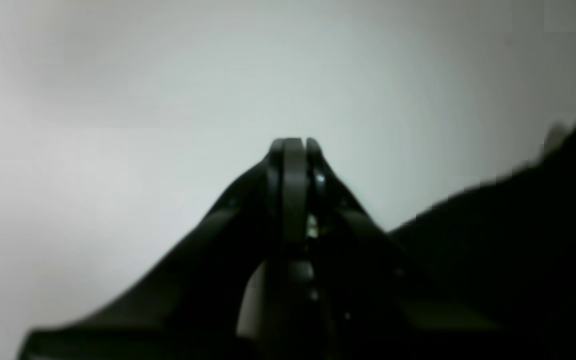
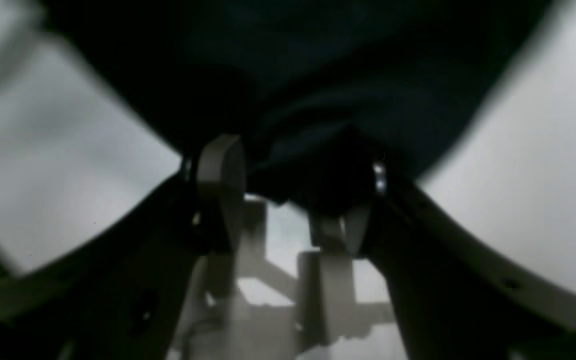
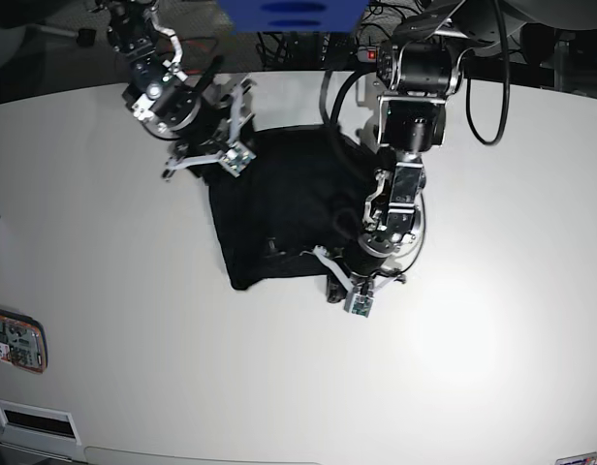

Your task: Fold the T-shirt properly

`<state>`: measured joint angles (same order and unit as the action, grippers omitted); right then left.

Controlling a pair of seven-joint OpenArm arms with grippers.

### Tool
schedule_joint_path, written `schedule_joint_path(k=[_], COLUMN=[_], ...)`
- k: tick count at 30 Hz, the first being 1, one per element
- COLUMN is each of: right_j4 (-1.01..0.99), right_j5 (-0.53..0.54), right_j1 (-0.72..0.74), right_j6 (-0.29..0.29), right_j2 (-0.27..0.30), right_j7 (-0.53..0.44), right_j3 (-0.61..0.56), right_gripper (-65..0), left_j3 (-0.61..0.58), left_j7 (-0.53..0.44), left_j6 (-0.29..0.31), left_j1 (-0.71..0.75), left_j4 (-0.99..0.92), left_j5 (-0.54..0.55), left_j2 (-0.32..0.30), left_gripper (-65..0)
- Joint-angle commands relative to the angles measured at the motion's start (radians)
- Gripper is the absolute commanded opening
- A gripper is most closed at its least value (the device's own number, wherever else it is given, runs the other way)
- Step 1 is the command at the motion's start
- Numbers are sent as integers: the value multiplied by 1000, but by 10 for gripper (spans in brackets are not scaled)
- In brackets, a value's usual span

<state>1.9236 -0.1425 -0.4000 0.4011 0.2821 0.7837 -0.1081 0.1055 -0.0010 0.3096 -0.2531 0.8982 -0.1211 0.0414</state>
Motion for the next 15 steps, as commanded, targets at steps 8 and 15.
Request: schedule_joint_path(k=[8, 15], right_j4=[35, 32], right_j5=[5, 5], right_j1=[17, 13], right_j6=[2, 2], right_j2=[1, 1], right_j7=[-106, -445], right_j3=[135, 219], right_gripper=[-359, -361], left_j3=[6, 43], left_j7=[-313, -546], left_j6=[0, 0], left_j1=[163, 255], left_j4=[316, 413], left_j5=[5, -5], left_j2=[-102, -123], left_gripper=[-650, -650])
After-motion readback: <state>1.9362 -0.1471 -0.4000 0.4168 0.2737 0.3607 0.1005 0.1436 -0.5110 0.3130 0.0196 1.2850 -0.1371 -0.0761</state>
